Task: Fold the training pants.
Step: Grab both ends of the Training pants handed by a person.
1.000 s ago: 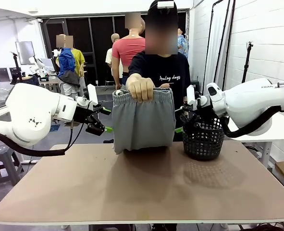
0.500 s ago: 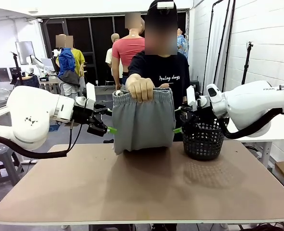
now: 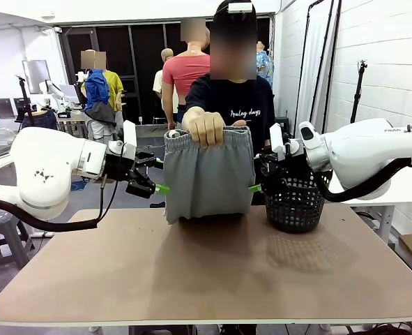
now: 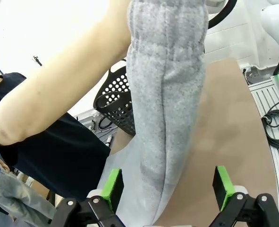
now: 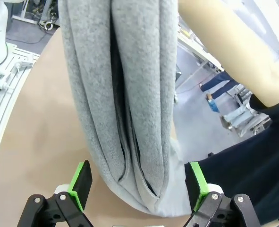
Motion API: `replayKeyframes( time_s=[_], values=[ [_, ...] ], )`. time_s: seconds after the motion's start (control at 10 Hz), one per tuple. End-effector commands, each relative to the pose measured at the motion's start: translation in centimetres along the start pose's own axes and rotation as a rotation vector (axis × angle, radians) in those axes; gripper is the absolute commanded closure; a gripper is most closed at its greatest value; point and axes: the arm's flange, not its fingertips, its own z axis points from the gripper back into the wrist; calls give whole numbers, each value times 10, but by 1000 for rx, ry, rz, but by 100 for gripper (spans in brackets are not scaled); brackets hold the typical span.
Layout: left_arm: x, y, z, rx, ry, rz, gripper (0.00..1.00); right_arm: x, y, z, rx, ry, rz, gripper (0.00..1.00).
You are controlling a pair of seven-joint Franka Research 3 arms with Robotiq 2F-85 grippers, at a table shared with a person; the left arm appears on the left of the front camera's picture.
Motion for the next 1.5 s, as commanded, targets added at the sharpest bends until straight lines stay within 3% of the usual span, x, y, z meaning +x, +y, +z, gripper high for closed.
replayKeyframes(
  time_s=[0.0,0.3,1.4],
  values=[
    [0,-5,-10,49,1,0,0,-1,2,-11,7,-37,16,0],
    [1,0,-18,101,-13,17,0,10,-1,-18,26,-76,27,0],
    [22,1,-44,68,-133,24,0,40,-5,-21,115,-248,31,0]
  ],
)
